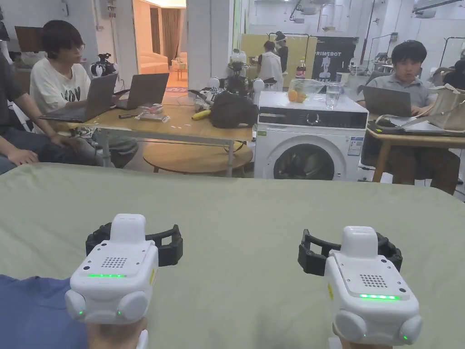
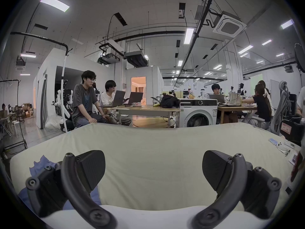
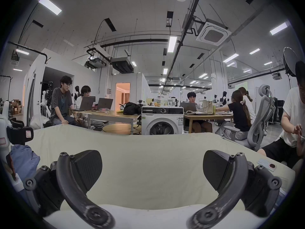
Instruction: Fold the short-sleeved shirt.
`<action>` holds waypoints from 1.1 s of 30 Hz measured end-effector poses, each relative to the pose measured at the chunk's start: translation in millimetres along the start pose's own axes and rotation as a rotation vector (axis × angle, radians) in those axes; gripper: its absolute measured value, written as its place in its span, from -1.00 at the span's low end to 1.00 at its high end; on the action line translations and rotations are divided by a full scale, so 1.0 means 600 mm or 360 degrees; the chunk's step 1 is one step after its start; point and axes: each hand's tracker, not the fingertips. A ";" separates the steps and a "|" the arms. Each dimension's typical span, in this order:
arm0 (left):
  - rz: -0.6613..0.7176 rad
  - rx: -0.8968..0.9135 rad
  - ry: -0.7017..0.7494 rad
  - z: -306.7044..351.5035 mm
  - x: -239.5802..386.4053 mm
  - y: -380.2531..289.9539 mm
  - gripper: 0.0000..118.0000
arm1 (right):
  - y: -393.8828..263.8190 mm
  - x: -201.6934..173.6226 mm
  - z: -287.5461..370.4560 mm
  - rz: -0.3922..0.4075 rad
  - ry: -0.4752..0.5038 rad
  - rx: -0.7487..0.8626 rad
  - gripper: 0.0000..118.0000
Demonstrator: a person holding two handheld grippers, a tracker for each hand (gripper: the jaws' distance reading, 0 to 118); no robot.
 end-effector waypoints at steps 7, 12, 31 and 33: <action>-0.0049 -0.0028 -0.0009 -0.001 0.002 -0.001 0.96 | 0.002 -0.001 0.001 0.0016 -0.0014 -0.0002 1.00; -0.0032 -0.0025 0.0003 0.004 0.000 -0.003 0.97 | -0.001 0.000 0.001 0.0031 -0.0021 0.0000 1.00; -0.0111 0.0008 -0.0014 0.015 0.011 0.000 0.96 | 0.002 -0.007 0.005 0.0040 -0.0041 -0.0010 1.00; -0.0112 0.0003 -0.0019 0.015 0.011 0.000 0.96 | 0.003 -0.006 0.006 0.0032 -0.0033 -0.0006 1.00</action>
